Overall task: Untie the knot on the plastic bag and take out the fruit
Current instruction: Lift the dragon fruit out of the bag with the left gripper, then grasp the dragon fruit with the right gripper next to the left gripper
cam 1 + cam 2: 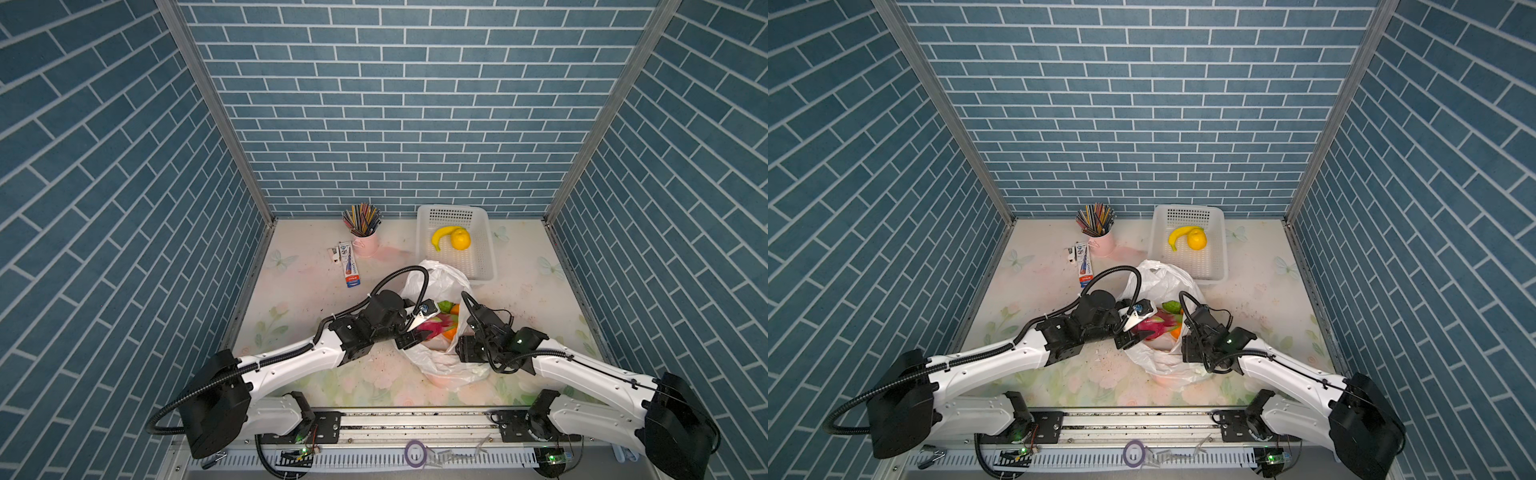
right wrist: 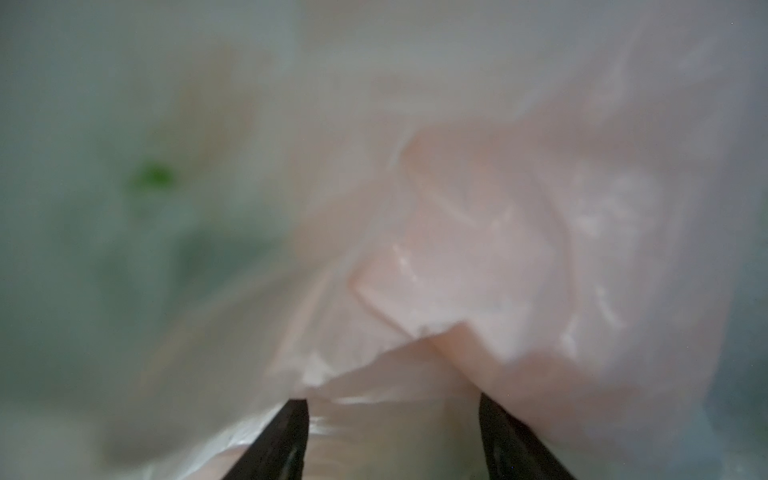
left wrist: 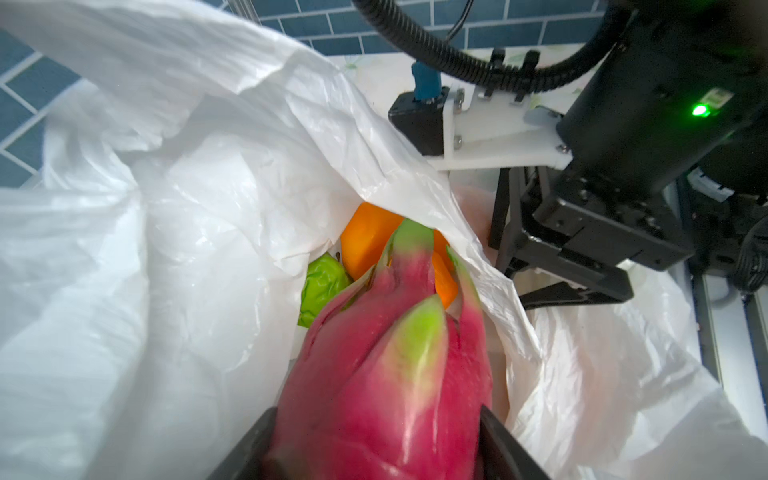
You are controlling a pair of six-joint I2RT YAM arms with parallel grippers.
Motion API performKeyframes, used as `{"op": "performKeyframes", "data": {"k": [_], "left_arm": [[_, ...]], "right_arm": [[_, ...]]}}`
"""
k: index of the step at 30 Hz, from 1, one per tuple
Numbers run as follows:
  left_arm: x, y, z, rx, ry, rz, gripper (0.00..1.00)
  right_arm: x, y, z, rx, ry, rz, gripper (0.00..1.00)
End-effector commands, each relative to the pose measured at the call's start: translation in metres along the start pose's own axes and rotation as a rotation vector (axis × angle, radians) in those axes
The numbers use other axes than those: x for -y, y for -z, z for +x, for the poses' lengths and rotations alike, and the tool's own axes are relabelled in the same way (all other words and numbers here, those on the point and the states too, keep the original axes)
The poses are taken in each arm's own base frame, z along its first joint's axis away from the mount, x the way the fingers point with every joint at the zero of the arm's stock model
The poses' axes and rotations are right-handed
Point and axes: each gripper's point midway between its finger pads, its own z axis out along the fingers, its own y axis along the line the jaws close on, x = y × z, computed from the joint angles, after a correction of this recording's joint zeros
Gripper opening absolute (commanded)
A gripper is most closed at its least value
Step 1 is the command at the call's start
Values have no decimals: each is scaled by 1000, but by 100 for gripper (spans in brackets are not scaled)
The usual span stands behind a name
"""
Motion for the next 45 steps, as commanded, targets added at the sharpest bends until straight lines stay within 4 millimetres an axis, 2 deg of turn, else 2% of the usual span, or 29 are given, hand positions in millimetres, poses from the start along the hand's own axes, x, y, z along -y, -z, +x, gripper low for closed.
{"op": "performKeyframes", "data": {"k": [1,6,9,17,21,24,31,39,45], "left_arm": [[-2,8,-28,139,20,12,48],[-7,14,-43,210,44,11,48],[-12,15,-48,243,53,4,48],[-26,22,-52,282,97,-14,48],[-30,33,-56,310,73,-42,48],[-26,36,-58,315,15,-28,48],[-18,40,-68,347,-120,6,48],[-7,48,-93,413,-281,63,48],[-5,50,-102,412,-418,58,48]], "right_arm": [[-9,16,-21,79,-5,-16,70],[-27,43,-46,189,49,-91,81],[-32,60,-62,272,54,-129,87],[-27,102,-96,465,62,-220,93],[-37,127,-107,527,121,-313,94],[-57,147,-107,527,242,-409,98],[-85,172,-98,408,457,-565,98],[-108,185,-90,335,650,-675,98],[-120,188,-91,320,689,-740,98]]}}
